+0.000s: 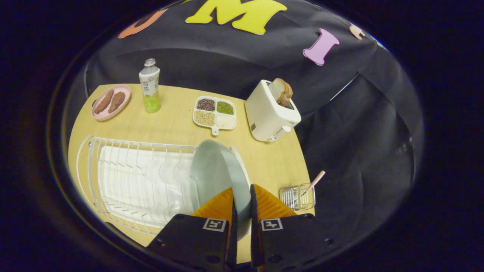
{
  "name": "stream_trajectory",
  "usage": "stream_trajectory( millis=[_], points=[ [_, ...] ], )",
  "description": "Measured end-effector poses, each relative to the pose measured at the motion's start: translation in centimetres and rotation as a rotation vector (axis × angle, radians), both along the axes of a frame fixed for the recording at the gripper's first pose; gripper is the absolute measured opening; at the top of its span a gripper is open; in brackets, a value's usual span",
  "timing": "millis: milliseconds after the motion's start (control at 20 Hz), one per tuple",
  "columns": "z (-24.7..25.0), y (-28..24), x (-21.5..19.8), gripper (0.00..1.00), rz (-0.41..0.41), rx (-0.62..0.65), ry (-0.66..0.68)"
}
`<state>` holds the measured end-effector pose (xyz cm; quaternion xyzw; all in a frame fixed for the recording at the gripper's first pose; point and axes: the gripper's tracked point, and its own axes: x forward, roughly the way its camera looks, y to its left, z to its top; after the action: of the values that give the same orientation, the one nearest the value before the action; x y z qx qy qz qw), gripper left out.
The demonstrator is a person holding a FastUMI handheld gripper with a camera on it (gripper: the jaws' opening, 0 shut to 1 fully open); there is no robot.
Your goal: Take the plate from the dish rack, then take the spoon from the basket and place it into the plate.
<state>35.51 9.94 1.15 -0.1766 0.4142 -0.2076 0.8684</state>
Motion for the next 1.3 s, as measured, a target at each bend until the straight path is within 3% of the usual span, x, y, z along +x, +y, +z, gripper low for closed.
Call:
stream_trajectory(
  millis=[450,800,950,1150,1300],
  points=[
    [1.6,0.5,-1.4,0.20,-0.055,-0.101,-0.128],
    [4.0,-0.1,-4.8,0.20,-0.046,-0.073,-0.234],
    [4.5,-0.2,-7.6,0.20,-0.032,-0.011,-0.261],
    [3.5,1.2,-12.8,0.19,0.012,0.256,-0.266],
    [2.3,1.2,-16.0,0.19,0.057,0.369,-0.274]
  ],
)
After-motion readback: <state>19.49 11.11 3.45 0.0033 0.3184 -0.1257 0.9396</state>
